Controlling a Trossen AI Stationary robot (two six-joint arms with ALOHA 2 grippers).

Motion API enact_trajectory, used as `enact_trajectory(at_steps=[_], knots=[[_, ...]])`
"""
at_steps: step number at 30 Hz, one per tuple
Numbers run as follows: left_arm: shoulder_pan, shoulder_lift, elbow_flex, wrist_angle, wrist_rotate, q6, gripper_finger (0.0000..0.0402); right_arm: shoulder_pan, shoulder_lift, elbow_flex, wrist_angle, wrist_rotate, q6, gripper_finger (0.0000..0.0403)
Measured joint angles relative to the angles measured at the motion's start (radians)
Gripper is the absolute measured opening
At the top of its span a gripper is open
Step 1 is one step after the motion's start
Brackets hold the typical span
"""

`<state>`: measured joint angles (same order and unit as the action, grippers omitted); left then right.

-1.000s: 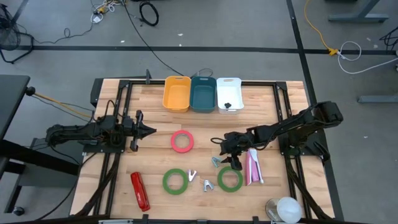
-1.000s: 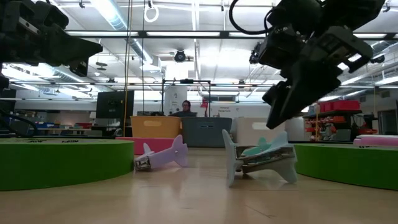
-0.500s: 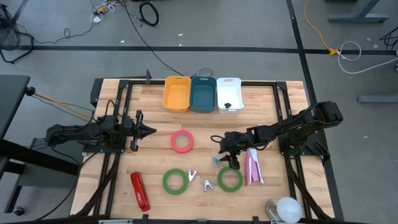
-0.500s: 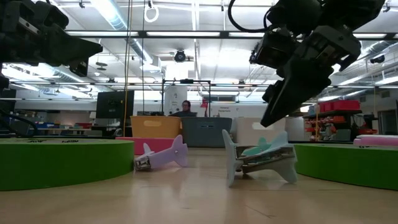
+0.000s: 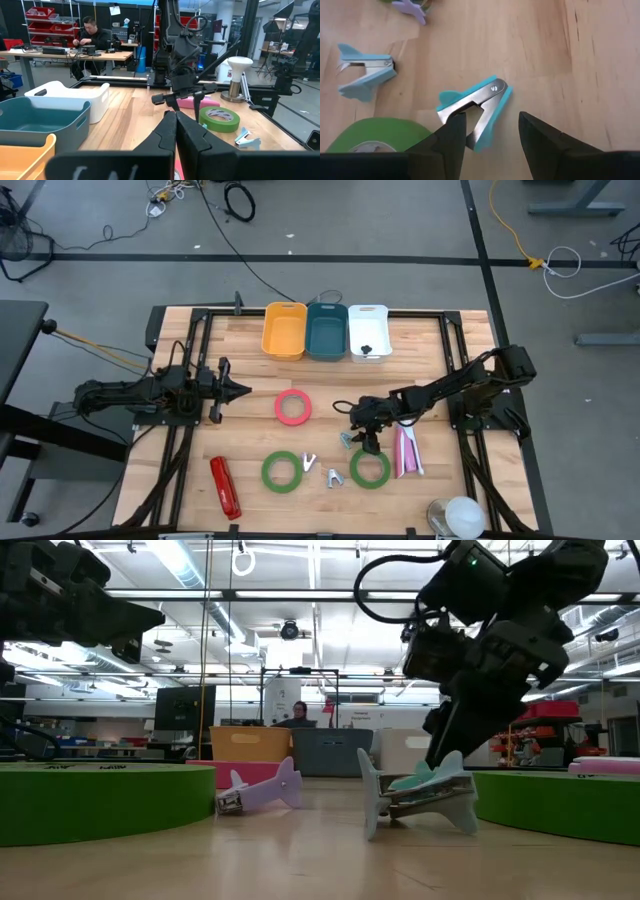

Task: Pick and place Stapler, Stapler remover, tape
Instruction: Put the top blue staple remover into the white bin

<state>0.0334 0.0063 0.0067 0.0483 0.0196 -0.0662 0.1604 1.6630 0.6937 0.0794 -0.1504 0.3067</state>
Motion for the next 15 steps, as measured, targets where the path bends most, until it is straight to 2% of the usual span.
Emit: enact_trajectory(at_steps=[6,15], knots=[[0.0,0.0,0.0,0.0,0.0,0.0,0.001,0.0,0.005,0.0,0.006,-0.025,0.005,0.0166],[0.0,0.0,0.0,0.0,0.0,0.0,0.001,0.0,0.005,0.0,0.007,-0.026,0.026,0.0116]])
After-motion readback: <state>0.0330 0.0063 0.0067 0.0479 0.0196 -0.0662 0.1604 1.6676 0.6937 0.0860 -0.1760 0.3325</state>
